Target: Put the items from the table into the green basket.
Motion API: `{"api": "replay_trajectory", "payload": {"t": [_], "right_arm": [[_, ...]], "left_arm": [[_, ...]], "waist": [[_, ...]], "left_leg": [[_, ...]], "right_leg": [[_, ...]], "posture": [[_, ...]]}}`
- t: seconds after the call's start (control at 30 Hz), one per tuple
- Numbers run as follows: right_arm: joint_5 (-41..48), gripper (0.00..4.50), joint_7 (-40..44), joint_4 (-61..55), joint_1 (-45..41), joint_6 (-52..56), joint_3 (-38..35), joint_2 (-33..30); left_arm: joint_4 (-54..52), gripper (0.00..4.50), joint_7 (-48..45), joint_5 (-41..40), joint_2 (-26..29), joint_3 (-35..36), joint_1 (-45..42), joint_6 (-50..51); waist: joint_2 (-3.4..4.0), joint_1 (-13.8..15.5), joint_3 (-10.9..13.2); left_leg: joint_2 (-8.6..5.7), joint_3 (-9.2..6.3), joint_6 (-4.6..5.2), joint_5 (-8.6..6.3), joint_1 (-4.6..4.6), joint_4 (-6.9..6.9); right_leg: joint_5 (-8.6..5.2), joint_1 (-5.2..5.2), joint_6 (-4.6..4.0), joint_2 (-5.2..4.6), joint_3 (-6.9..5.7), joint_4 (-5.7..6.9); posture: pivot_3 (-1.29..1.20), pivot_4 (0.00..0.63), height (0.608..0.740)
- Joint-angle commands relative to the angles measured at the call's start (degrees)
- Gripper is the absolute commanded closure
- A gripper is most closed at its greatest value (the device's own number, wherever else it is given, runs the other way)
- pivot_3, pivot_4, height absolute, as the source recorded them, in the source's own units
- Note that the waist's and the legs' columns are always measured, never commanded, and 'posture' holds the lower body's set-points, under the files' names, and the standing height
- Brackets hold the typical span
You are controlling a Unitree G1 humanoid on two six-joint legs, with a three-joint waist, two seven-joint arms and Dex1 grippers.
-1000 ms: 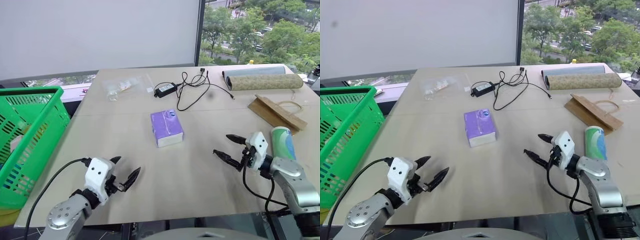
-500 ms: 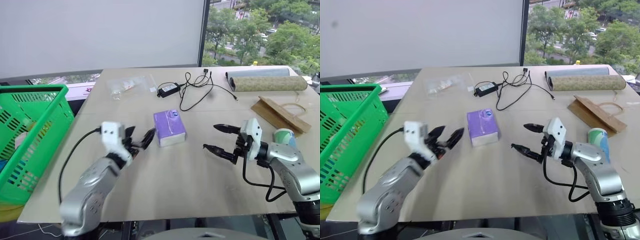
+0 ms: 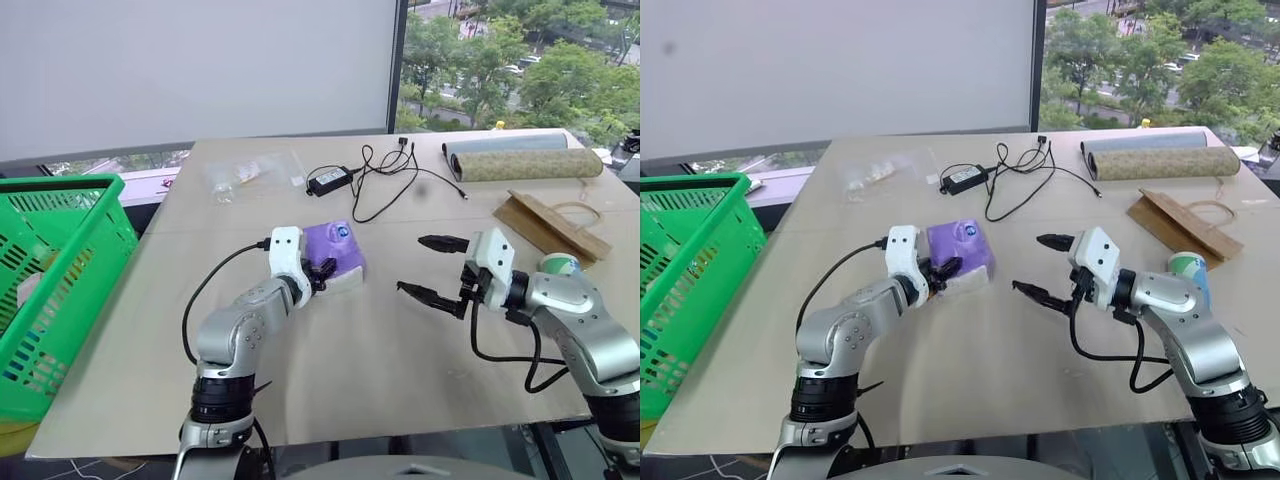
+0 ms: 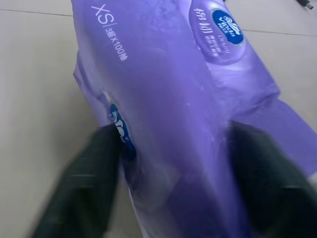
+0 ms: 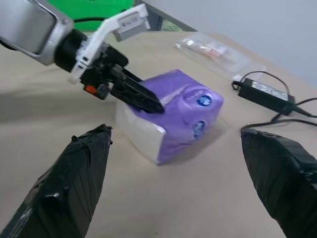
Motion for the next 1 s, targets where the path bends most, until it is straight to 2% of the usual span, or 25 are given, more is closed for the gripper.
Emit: {"api": "replay_trajectory", "payload": {"t": [0.03,0.07,0.1,0.17,0.33,0.4,0.5,0.6,0.67,0.77,0.8,0.9,1.0], "right_arm": [[0.81,0.0,-0.61,-2.14,-1.15,0.33,-1.36,-0.32],[0.95,0.0,-0.47,-2.09,-1.2,0.31,-1.32,-0.31],[1.03,0.0,-0.36,-2.05,-1.24,0.32,-1.29,-0.29],[1.4,0.0,-0.1,-1.97,-1.3,0.47,-1.26,-0.19],[5.32,0.0,0.01,-1.99,-2.91,2.8,-1.84,1.44],[8.32,0.0,-0.25,-2.58,-4.33,4.95,-2.0,2.63],[12.87,0.0,-0.52,-3.71,-6.75,8.2,-1.72,4.68],[18.49,0.0,-0.71,-5.0,-10.09,12.41,-1.22,7.0],[21.08,0.0,-0.73,-5.24,-12.03,14.44,-1.14,7.97],[24.08,0.0,0.01,-5.07,-13.93,16.34,-1.15,8.44],[25.39,0.0,0.81,-4.7,-14.86,16.99,-1.11,8.6],[28.35,0.0,2.42,-4.46,-16.16,18.71,-1.27,8.36],[31.01,0.0,2.24,-4.5,-17.0,20.84,-1.87,8.07]], "left_arm": [[1.15,3.22,0.5,1.22,-0.3,0.15,1.31,1.8],[1.14,3.53,0.47,1.27,-0.31,0.51,1.34,1.66],[1.14,4.03,0.41,1.35,-0.32,0.77,1.35,1.6],[1.16,4.38,0.53,1.59,-0.56,1.75,1.07,0.7],[-1.35,4.38,0.37,2.21,1.44,7.58,-3.2,-6.56],[-2.48,4.38,0.63,4.15,5.31,10.09,-5.9,-8.46],[-2.82,4.38,0.76,8.46,14.44,13.67,-9.52,-10.4],[-1.48,4.38,0.16,11.42,26.29,21.94,-11.87,-12.29],[0.46,4.38,-0.79,14.28,34.16,25.51,-10.28,-12.31],[4.37,4.38,-2.74,17.08,41.47,30.54,-6.06,-12.79],[6.82,4.38,-3.87,19.06,44.0,33.9,-1.81,-13.46],[8.67,4.38,-4.8,22.25,46.03,41.08,6.91,-14.54],[8.54,4.38,-5.31,22.21,44.89,44.33,9.89,-15.41]], "waist": [[0.04,-0.26,-0.09],[0.04,-0.37,-0.11],[0.05,-0.48,-0.11],[0.05,-0.59,-0.11],[-0.03,-0.76,-0.06],[-0.19,-0.85,0.09],[-0.26,-0.71,0.13],[-0.38,-0.85,0.2],[-0.38,-0.62,0.19],[-0.36,0.08,0.19],[-0.35,0.48,0.2],[-0.46,1.26,0.18],[-0.85,2.75,0.2]], "left_leg": [[-0.01,0.01,0.0,0.0,0.03,0.0],[-0.01,0.01,0.0,0.0,0.04,0.0],[-0.02,0.02,0.0,0.0,0.07,0.0],[-0.02,0.03,0.0,0.0,0.11,0.0],[-0.01,0.01,0.0,0.0,0.1,0.0],[0.03,0.02,-0.01,0.01,0.05,0.0],[0.07,-0.08,-0.03,0.01,-0.04,0.0],[0.1,-0.05,-0.23,0.13,-0.29,-0.04],[0.12,-0.03,-0.28,0.15,-0.39,-0.16],[0.04,-0.03,-0.28,0.14,-0.48,-0.29],[0.0,-0.02,-0.28,0.14,-0.48,-0.29],[-0.01,0.0,-0.17,0.08,-0.49,-0.29],[0.06,-0.25,-0.07,0.02,-0.53,-0.29]], "right_leg": [[0.0,0.03,0.0,-0.01,0.0,0.0],[0.0,0.07,0.0,-0.01,0.0,0.0],[0.0,0.11,0.0,-0.01,0.01,0.0],[0.0,0.13,0.0,0.0,0.02,0.0],[0.0,0.11,0.0,0.03,0.02,0.01],[0.0,0.01,-0.01,0.07,0.05,0.02],[0.01,-0.1,-0.04,0.08,-0.03,0.04],[0.02,-0.44,-0.04,-0.1,0.03,0.07],[0.02,-0.62,-0.05,-0.25,0.02,0.08],[0.01,-0.72,-0.03,-0.44,0.0,0.01],[0.01,-0.72,-0.01,-0.5,-0.01,0.01],[0.01,-0.73,0.0,-0.58,-0.08,-0.01],[0.01,-0.72,-0.02,-0.61,-0.33,0.06]], "posture": [[-0.07,0.0,0.74],[-0.07,0.0,0.74],[-0.07,0.0,0.74],[-0.07,0.0,0.74],[-0.03,0.0,0.74],[-0.01,0.0,0.74],[0.02,0.0,0.74],[0.06,0.0,0.74],[0.07,0.0,0.74],[0.09,0.0,0.74],[0.1,0.0,0.74],[0.11,0.0,0.74],[0.12,0.0,0.74]]}}
